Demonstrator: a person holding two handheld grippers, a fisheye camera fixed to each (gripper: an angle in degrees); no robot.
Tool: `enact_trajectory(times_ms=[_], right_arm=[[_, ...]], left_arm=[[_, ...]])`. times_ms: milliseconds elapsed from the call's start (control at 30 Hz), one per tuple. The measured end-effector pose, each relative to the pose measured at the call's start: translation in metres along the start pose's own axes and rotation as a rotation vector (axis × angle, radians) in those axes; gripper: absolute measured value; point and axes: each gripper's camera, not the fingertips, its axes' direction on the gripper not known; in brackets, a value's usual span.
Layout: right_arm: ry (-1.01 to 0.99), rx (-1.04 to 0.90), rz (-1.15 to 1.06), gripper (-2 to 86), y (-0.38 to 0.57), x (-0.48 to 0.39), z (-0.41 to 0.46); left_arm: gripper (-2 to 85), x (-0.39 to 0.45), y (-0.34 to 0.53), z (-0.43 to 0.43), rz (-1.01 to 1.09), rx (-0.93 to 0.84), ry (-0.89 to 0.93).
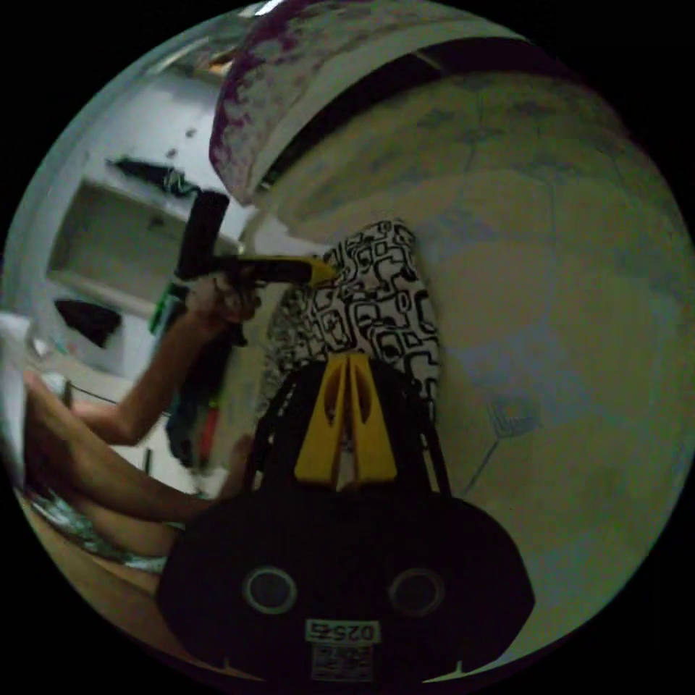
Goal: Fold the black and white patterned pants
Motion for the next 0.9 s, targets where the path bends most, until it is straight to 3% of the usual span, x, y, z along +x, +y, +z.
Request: enact_trajectory(times_ms=[167,267,333,367,433,500,633,667,700,800,900], right_arm=[[-0.157,0.211,-0.003,-1.0,-0.040,-0.017,-0.063],[-0.303,-0.021,-0.017,-1.0,-0.104,-0.008,-0.026],[-0.206,-0.153,0.032,-1.0,-0.133,0.006,0.002],[-0.070,-0.177,0.015,-1.0,-0.145,0.015,0.008],[-0.183,-0.124,0.141,-1.0,-0.156,0.031,-0.006],[-0.303,-0.023,0.061,-1.0,-0.161,0.003,-0.036],[-0.274,-0.214,-0.122,-0.9,-0.183,-0.042,-0.014],[-0.184,-0.263,-0.124,-0.9,-0.193,-0.040,0.002],[-0.195,-0.246,-0.133,-0.8,-0.205,-0.030,0.007],[-0.345,-0.096,-0.101,-0.2,-0.228,-0.019,-0.034],[-0.181,0.027,-0.243,3.0,-0.226,-0.040,-0.114]], left_arm=[[-0.8,0.009,0.081,-0.091,-0.103,0.229,0.086],[-0.8,0.018,0.126,-0.097,-0.128,0.150,0.034],[-0.9,0.009,0.150,-0.086,-0.201,0.046,-0.110],[-0.8,0.003,0.171,-0.093,-0.171,0.149,-0.077],[-0.8,-0.018,0.199,-0.112,-0.290,0.217,0.078],[-0.8,-0.021,0.231,-0.150,-0.303,0.290,0.115],[-0.8,-0.013,0.275,-0.204,-0.271,0.397,0.118],[-0.8,-0.019,0.286,-0.211,-0.322,0.363,0.078],[-0.7,-0.027,0.294,-0.210,-0.361,0.257,-0.013],[-0.2,-0.040,0.331,-0.243,-0.355,0.341,0.083],[2.6,-0.031,0.383,-0.310,-0.375,0.482,0.000]])
